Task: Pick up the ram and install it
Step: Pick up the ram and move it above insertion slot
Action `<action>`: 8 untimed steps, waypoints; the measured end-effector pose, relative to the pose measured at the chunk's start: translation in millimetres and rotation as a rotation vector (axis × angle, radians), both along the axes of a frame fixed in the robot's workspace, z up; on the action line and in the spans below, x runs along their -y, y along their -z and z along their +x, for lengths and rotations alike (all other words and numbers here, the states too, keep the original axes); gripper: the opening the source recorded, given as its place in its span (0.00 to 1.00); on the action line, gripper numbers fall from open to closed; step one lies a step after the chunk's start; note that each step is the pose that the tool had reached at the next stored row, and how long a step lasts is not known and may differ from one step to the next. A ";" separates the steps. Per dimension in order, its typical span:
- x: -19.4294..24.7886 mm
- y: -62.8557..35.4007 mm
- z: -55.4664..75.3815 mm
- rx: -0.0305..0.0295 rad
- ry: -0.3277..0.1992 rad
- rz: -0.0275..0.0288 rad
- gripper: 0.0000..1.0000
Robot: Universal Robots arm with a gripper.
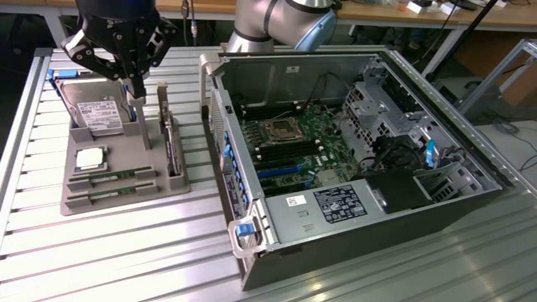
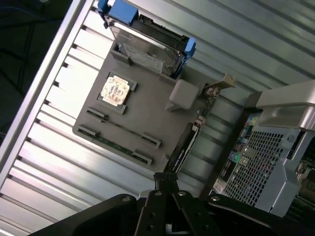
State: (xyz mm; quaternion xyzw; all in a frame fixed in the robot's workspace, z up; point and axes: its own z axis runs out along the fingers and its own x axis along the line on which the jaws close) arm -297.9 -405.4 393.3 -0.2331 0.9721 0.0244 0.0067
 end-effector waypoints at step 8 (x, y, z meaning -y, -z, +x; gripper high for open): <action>0.0 0.0 0.0 0.0000 -0.048 0.0000 0.10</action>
